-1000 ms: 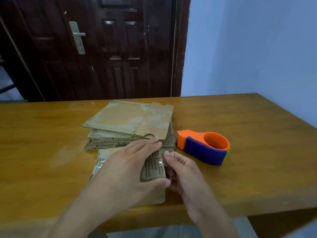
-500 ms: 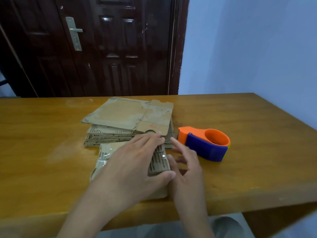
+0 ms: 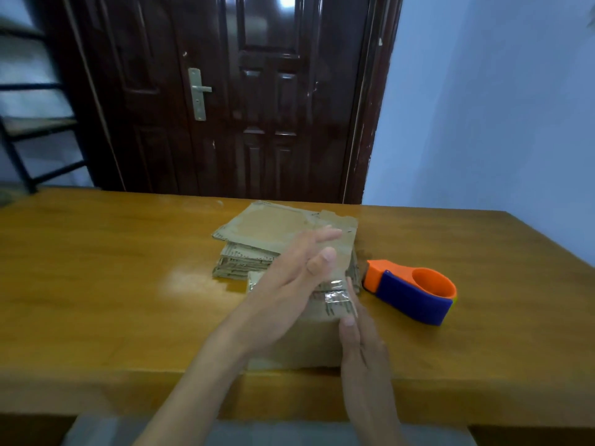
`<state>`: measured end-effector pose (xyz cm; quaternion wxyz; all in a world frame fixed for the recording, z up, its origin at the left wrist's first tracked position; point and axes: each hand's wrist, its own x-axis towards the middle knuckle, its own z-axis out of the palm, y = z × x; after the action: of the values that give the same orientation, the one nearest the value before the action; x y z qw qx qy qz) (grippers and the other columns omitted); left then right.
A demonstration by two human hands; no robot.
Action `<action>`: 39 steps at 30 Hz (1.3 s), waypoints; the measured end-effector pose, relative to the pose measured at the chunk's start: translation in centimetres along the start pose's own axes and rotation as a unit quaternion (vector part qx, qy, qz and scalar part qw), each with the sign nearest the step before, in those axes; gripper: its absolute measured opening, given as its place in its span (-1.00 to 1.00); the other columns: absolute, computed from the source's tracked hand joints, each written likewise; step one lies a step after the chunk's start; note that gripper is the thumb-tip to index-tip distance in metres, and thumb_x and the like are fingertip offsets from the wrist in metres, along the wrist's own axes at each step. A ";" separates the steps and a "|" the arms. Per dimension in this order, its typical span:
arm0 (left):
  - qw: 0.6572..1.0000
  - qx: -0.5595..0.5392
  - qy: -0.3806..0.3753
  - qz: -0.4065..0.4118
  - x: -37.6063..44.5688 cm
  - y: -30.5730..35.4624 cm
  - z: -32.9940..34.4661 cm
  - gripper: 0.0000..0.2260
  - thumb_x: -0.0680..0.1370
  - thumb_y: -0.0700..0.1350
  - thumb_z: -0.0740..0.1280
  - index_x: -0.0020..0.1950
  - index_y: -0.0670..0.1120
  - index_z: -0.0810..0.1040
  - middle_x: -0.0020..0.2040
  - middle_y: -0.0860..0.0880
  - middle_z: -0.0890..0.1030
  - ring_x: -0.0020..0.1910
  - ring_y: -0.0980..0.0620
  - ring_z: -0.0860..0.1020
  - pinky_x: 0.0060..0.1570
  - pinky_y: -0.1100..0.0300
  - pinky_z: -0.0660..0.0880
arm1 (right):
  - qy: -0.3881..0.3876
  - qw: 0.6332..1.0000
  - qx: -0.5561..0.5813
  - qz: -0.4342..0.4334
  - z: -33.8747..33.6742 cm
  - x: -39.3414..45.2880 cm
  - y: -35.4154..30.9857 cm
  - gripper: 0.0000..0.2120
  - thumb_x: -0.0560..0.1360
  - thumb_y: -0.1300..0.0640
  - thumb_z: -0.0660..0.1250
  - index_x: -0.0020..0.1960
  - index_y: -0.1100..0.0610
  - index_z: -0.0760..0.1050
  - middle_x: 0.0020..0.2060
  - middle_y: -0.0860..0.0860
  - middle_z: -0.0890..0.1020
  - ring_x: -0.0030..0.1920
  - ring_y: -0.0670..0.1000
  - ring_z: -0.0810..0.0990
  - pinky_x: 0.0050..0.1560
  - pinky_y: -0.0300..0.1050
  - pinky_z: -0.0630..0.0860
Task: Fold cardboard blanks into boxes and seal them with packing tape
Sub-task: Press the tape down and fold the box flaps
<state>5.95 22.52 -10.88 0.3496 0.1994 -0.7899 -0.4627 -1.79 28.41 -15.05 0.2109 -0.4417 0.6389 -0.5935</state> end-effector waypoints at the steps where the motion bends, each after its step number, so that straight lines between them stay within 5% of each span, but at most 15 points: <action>1: 0.999 -0.028 0.029 0.021 -0.2 0.2 -0.4 -0.55 0.69 0.25 0.13 0.51 0.09 0.46 0.51 0.15 0.48 0.46 0.11 0.49 0.47 -0.08 0.43 | 0.014 0.999 0.024 0.037 -4.6 -2.8 4.4 -0.29 0.48 -0.61 -0.06 0.55 -0.39 0.28 0.47 -0.40 0.41 0.50 -0.30 0.33 0.55 0.12 0.30; 5: 0.979 -0.044 0.170 0.105 -1.8 0.2 -2.9 -0.70 0.67 0.01 0.23 0.23 -0.14 0.63 0.31 -0.04 0.66 0.28 -0.12 0.65 0.28 -0.07 0.59 | 0.037 0.998 -0.024 0.033 -3.1 -1.2 4.5 -0.08 0.35 -0.69 -0.15 0.50 -0.26 0.42 0.34 -0.37 0.52 0.37 -0.25 0.46 0.34 -0.16 0.36; 9: 0.967 0.127 0.216 0.039 -4.3 -2.2 -4.0 -0.58 0.62 0.23 0.20 0.37 0.09 0.59 0.41 0.24 0.56 0.46 0.21 0.47 0.36 0.20 0.43 | 0.061 0.997 0.005 0.045 -3.2 -1.2 5.1 -0.22 0.42 -0.58 -0.12 0.48 -0.29 0.41 0.30 -0.42 0.50 0.25 -0.56 0.35 0.14 -0.54 0.25; 11: 0.972 0.160 0.171 -0.020 -5.1 -3.9 -2.7 -0.43 0.57 0.36 0.17 0.53 0.17 0.43 0.54 0.35 0.35 0.53 0.36 0.27 0.41 0.34 0.28 | 0.074 0.996 0.004 0.039 -3.0 -1.3 4.9 -0.32 0.47 -0.54 -0.07 0.45 -0.34 0.43 0.34 -0.37 0.54 0.32 -0.45 0.41 0.23 -0.48 0.31; 13: 0.985 0.073 0.145 -0.061 -5.4 -5.1 -1.3 -0.37 0.53 0.37 0.22 0.58 0.26 0.30 0.56 0.44 0.24 0.53 0.44 0.20 0.40 0.39 0.26 | 0.063 0.996 0.008 0.057 -2.7 -1.0 4.8 -0.44 0.49 -0.47 0.03 0.41 -0.40 0.45 0.37 -0.34 0.55 0.40 -0.30 0.45 0.40 -0.19 0.38; 16: 0.972 -0.114 0.176 -0.106 -4.8 -5.4 -0.2 -0.38 0.47 0.12 0.43 0.53 0.27 0.37 0.30 0.47 0.50 0.27 0.40 0.51 0.11 0.42 0.51 | 0.019 0.995 0.034 0.088 -3.6 0.4 4.8 -0.58 0.48 -0.27 0.21 0.33 -0.53 0.46 0.41 -0.30 0.53 0.46 -0.17 0.45 0.53 0.14 0.33; 18: 0.963 -0.165 0.178 -0.120 -4.0 -5.6 0.1 -0.33 0.41 -0.01 0.51 0.51 0.24 0.41 0.19 0.45 0.58 0.13 0.37 0.59 -0.04 0.42 0.54 | -0.024 0.995 0.018 0.090 -4.6 1.7 3.9 -0.60 0.62 0.05 0.24 0.30 -0.42 0.49 0.32 -0.34 0.53 0.34 -0.21 0.50 0.47 -0.22 0.31; 20: 0.960 -0.183 0.176 -0.119 -3.4 -5.8 0.2 -0.31 0.38 -0.05 0.49 0.50 0.25 0.43 0.18 0.43 0.59 0.12 0.37 0.60 -0.06 0.40 0.56 | -0.046 0.991 0.010 0.124 -5.8 2.5 3.2 -0.53 0.66 0.28 0.20 0.23 -0.33 0.46 0.05 -0.40 0.54 0.04 -0.30 0.50 0.05 -0.49 0.36; 22: 0.958 -0.200 0.163 -0.127 -3.1 -5.9 -0.1 -0.38 0.41 0.00 0.37 0.48 0.32 0.46 0.27 0.35 0.60 0.22 0.23 0.61 0.13 0.18 0.60 | -0.031 0.990 -0.006 0.136 -6.5 3.0 2.8 -0.70 0.66 0.20 0.24 0.10 -0.21 0.56 -0.16 -0.31 0.64 -0.07 -0.27 0.56 -0.03 -0.27 0.42; 24: 0.957 -0.212 0.148 -0.131 -3.0 -6.0 -0.4 -0.41 0.43 0.01 0.33 0.47 0.33 0.47 0.36 0.28 0.58 0.29 0.15 0.60 0.23 0.01 0.55 | 0.006 0.991 -0.004 0.132 -6.6 3.0 2.4 -0.93 0.64 -0.02 0.33 0.04 -0.05 0.56 -0.14 -0.14 0.68 -0.06 -0.16 0.61 -0.03 -0.10 0.47; 29: 0.952 -0.234 0.148 -0.135 -2.2 -6.4 -0.4 -0.31 0.36 -0.06 0.43 0.49 0.26 0.44 0.39 0.22 0.56 0.32 0.02 0.60 0.23 -0.11 0.58 | 0.007 0.993 0.010 0.116 -6.0 3.8 1.6 -0.77 0.56 -0.04 0.45 0.12 -0.13 0.43 0.08 -0.20 0.63 0.07 -0.20 0.62 0.05 -0.13 0.55; 34: 0.957 -0.203 0.144 -0.147 -1.9 -6.0 -0.2 -0.11 0.22 0.28 0.62 0.49 0.37 0.29 0.33 0.47 0.49 0.24 0.30 0.59 0.09 0.17 0.64 | -0.005 0.995 0.056 0.077 -5.4 2.7 2.6 -0.36 0.47 -0.22 0.39 0.50 -0.32 0.26 0.26 -0.41 0.52 0.22 -0.34 0.54 0.07 -0.33 0.54; 39: 0.953 -0.177 0.187 -0.160 -1.6 -5.5 0.6 -0.48 0.50 -0.04 0.54 0.38 0.24 0.45 0.16 0.24 0.66 0.11 0.10 0.70 -0.02 0.13 0.68 | 0.024 0.993 0.092 0.073 -4.6 2.3 3.2 -0.35 0.38 -0.19 0.47 0.44 -0.31 0.38 0.12 -0.32 0.66 0.12 -0.29 0.63 -0.01 -0.28 0.65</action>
<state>6.55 21.24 -16.46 0.4421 0.3410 -0.5734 -0.5996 -7.64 28.82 -16.49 0.2780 -0.3582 0.6174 -0.6428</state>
